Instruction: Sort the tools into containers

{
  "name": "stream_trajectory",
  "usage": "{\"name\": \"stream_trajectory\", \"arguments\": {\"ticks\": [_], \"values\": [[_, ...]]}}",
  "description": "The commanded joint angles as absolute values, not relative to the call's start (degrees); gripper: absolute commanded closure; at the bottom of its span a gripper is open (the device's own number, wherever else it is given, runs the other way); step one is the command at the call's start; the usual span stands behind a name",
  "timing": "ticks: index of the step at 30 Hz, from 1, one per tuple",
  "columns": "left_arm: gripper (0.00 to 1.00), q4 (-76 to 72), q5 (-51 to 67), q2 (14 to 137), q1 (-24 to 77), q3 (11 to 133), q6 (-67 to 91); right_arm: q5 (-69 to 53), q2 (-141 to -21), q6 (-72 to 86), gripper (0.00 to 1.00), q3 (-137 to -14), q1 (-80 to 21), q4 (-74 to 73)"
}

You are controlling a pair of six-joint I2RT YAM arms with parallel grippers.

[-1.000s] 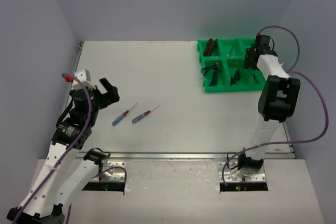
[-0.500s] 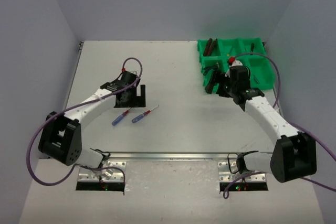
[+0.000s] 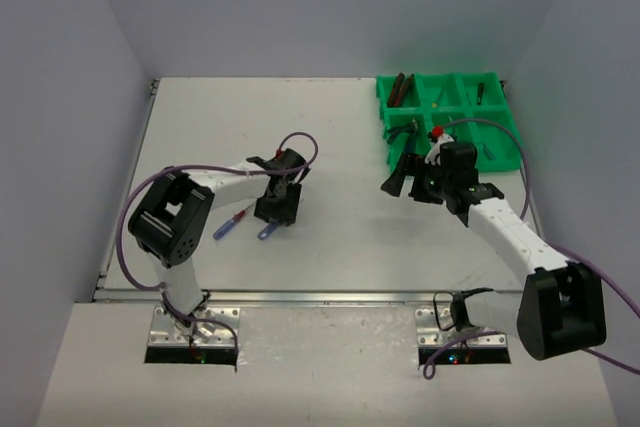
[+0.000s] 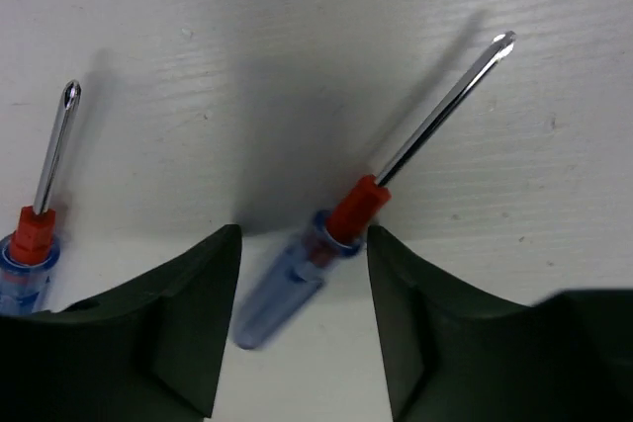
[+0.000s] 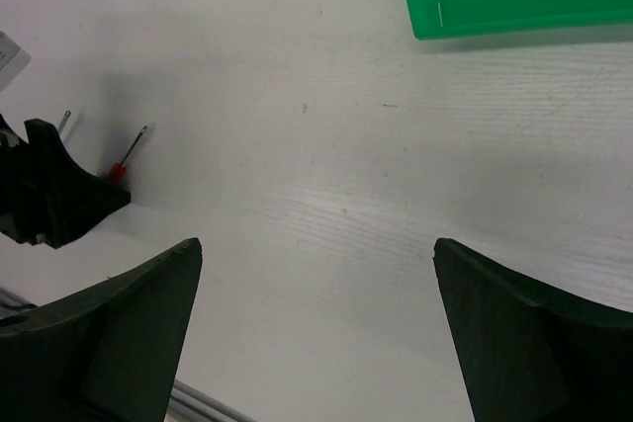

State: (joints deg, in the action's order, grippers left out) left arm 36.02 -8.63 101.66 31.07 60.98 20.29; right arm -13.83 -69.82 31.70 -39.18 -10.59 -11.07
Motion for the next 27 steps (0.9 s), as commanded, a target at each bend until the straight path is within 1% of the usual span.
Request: {"name": "stream_trajectory", "arguments": {"ticks": [1,2,4,5,7,9,11,14,15,17,21,27], "values": [[0.54,34.42,-11.64,103.90,33.12,61.48,21.92,-12.82,-66.59,31.41,0.01,-38.28,-10.46,-6.99],[0.59,34.20,-11.89,103.98,33.50,61.16,22.07,-12.78,-66.43,31.55,0.01,-38.01,-10.46,-6.69],[0.78,33.32,-12.14,104.00,33.68,60.03,22.28,-13.43,-66.27,31.60,0.01,-37.48,-10.46,-5.69],[0.90,32.92,-12.21,103.74,33.74,59.56,22.48,-14.54,-66.27,31.79,0.01,-37.21,-10.46,-4.77],[0.98,32.22,-12.57,102.84,34.03,58.95,22.89,-17.71,-66.46,33.07,0.01,-36.07,-10.45,-3.08],[1.00,31.73,-12.66,100.82,34.41,58.62,23.44,-21.52,-66.97,33.49,0.01,-35.33,-10.37,-0.88],[1.00,28.93,-10.52,96.62,34.56,57.52,24.41,-30.78,-69.67,34.36,0.01,-35.29,-10.52,2.96],[1.00,23.75,-5.99,91.66,34.63,55.65,25.84,-40.91,-72.40,36.69,0.01,-35.40,-10.56,7.68],[1.00,22.17,-4.43,88.31,34.62,54.35,27.41,-47.79,-73.57,37.62,0.01,-35.03,-10.74,10.14],[1.00,16.17,-0.51,84.38,34.61,52.46,30.25,-53.01,-74.11,40.20,0.01,-34.13,-12.48,16.98],[1.00,7.65,6.92,78.51,34.56,49.73,37.66,-49.31,-74.48,38.11,0.02,-36.89,-18.34,14.07],[1.00,-6.99,15.22,74.18,34.73,45.78,45.17,-44.85,-75.53,44.75,0.13,-34.51,-24.86,22.94]]}}
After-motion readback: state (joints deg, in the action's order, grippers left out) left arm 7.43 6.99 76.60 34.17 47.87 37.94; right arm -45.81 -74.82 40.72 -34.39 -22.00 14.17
